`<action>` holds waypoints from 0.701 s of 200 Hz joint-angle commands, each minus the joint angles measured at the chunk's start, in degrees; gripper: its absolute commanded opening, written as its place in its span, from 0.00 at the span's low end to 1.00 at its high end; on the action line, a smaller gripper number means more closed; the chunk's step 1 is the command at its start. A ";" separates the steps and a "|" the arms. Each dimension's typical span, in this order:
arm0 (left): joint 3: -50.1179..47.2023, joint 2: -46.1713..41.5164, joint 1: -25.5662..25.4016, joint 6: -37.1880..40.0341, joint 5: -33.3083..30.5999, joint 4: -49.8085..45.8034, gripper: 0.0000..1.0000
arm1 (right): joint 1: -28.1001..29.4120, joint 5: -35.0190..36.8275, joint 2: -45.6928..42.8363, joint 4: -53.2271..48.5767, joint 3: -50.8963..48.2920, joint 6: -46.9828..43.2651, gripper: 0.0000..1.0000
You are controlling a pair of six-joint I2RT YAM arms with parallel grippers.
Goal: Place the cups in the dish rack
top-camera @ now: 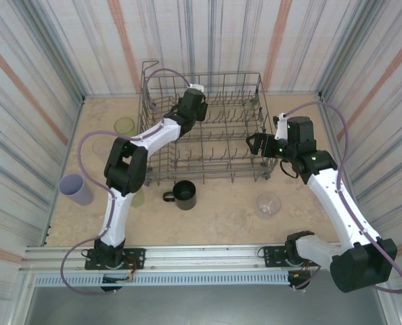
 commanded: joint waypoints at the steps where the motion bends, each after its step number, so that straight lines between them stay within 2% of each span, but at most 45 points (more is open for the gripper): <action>1: -2.36 2.05 -0.15 3.80 -5.02 0.17 0.00 | -0.51 0.65 -0.79 -0.63 -0.23 -0.50 0.99; 40: -3.73 2.39 -0.99 7.93 -8.21 2.27 0.00 | -0.49 0.88 -1.13 -0.64 -0.50 -0.37 0.99; 94: -6.72 2.44 -0.84 -1.10 -8.58 1.81 0.00 | -0.46 0.55 -1.01 -0.20 -0.50 0.12 0.99; 127: -7.65 2.10 -0.58 -3.56 -7.97 1.92 0.00 | -0.45 0.70 -1.86 -0.90 -0.50 0.12 0.99; 140: -7.62 1.62 -0.59 -4.02 -7.92 1.73 0.16 | -0.45 0.99 -2.26 -1.07 -0.58 0.04 0.99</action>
